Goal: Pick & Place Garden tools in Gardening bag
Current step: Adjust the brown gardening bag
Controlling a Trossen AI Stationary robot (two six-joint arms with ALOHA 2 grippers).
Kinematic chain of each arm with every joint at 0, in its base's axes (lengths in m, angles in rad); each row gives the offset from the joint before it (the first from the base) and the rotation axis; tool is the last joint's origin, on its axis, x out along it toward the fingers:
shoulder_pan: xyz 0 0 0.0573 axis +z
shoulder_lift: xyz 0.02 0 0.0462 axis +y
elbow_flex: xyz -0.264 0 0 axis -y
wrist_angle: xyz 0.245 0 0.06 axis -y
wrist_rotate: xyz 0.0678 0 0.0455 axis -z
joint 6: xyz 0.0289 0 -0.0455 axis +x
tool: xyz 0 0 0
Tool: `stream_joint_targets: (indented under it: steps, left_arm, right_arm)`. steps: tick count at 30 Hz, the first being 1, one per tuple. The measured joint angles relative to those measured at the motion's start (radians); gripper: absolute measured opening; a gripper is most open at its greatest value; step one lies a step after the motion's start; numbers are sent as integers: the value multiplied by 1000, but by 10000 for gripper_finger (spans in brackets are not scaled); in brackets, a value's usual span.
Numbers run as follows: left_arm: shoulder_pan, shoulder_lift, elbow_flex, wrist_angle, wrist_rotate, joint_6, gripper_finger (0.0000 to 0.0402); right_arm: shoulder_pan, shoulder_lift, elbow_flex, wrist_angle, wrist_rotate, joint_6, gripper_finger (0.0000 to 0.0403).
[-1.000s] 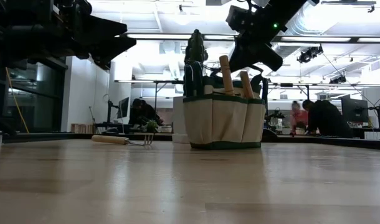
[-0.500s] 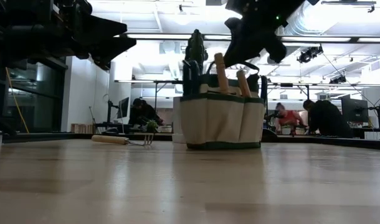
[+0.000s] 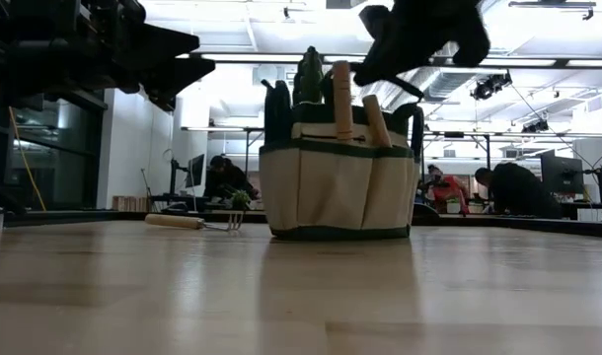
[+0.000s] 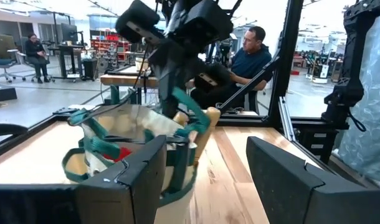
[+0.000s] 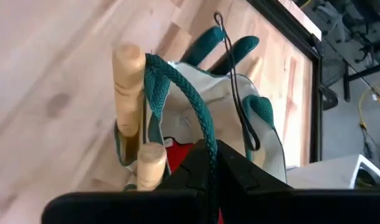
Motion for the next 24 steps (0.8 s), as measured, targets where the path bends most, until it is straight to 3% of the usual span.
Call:
stream_joint_targets:
  steps: [13, 24]
  left_arm:
    - [0, 8, 13, -11, -69, 1, 218]
    - [1, 184, 165, -72, -88, 33, 218]
  right_arm:
    - [79, -130, 0, -135, 37, 69, 5]
    - [77, -229, 0, -283, 34, 34, 5]
